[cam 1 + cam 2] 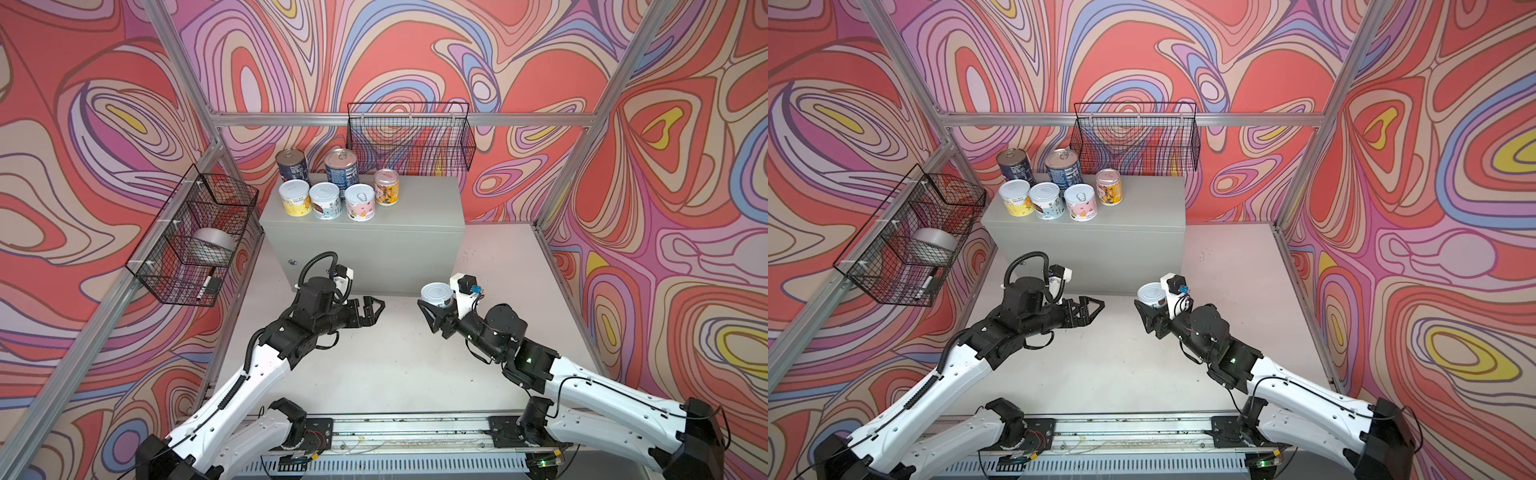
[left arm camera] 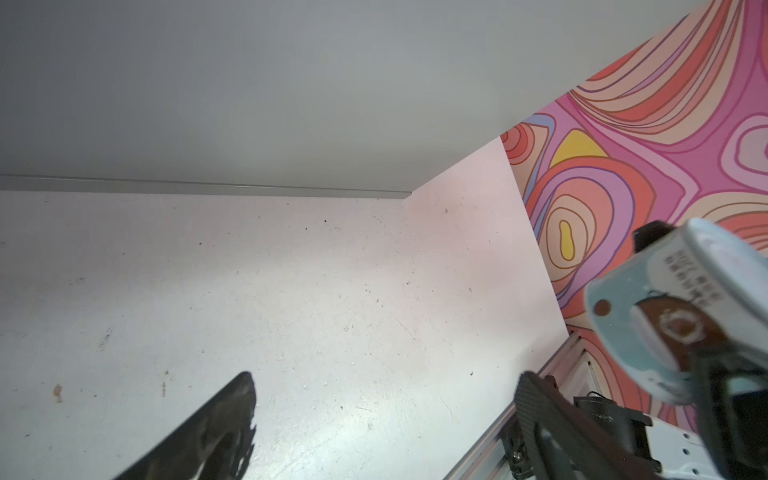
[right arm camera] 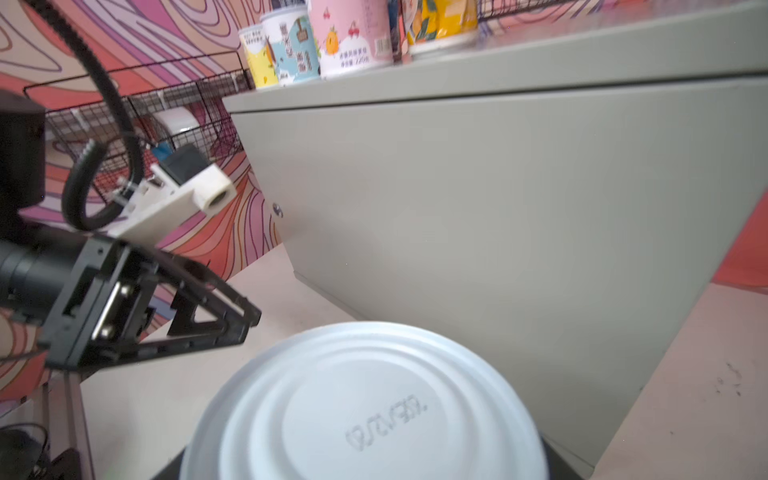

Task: Place and organize the canned foods onto the counter
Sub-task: 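Carry the light blue can with the right gripper onto the grey cabinet top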

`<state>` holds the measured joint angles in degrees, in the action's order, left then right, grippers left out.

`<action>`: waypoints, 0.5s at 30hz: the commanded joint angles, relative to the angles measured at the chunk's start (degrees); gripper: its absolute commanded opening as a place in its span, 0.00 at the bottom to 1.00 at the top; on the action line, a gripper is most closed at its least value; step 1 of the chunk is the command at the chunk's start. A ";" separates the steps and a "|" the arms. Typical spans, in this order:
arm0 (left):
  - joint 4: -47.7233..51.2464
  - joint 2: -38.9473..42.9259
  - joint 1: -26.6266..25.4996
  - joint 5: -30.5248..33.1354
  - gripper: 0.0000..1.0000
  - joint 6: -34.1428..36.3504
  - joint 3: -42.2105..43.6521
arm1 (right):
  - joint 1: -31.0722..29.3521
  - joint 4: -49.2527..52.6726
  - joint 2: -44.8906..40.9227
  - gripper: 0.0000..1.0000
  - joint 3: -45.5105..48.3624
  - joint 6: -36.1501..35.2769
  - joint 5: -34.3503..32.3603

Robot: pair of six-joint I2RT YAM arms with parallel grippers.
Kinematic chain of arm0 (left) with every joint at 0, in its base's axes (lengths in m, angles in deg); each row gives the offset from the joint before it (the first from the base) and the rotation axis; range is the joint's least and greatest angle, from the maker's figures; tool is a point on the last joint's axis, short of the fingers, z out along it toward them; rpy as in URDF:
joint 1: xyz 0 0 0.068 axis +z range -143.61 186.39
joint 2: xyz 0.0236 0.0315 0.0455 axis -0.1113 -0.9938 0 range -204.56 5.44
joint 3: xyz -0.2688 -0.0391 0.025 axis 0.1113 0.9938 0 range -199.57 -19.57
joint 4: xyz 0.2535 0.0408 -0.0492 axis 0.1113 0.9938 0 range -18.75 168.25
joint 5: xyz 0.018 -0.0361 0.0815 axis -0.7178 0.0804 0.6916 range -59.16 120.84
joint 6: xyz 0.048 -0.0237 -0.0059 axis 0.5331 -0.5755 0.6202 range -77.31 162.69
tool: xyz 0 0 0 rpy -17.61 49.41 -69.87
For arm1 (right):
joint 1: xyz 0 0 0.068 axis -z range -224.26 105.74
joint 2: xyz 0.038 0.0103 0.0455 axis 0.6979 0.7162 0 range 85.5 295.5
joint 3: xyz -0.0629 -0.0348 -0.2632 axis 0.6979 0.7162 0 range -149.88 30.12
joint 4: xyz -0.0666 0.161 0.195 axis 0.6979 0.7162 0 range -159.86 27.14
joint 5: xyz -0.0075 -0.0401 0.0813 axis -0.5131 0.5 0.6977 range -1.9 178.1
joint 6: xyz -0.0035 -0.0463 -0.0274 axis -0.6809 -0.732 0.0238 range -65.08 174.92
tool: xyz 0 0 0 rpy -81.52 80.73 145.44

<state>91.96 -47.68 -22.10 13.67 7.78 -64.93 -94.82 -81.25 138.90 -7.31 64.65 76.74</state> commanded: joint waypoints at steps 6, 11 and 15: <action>4.27 9.62 0.18 5.59 1.00 0.83 2.03 | 0.03 -3.81 7.92 0.58 -15.96 -1.69 2.77; 6.03 14.40 0.15 6.70 1.00 -0.06 2.63 | 0.14 -3.13 15.06 0.59 -27.08 -6.21 4.07; 7.15 16.38 0.16 7.95 1.00 0.06 2.59 | 0.90 -2.07 20.04 0.59 -36.11 -8.36 4.83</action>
<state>96.44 -32.32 -22.10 19.61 8.13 -63.03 -94.45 -79.37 158.23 -37.89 59.04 80.39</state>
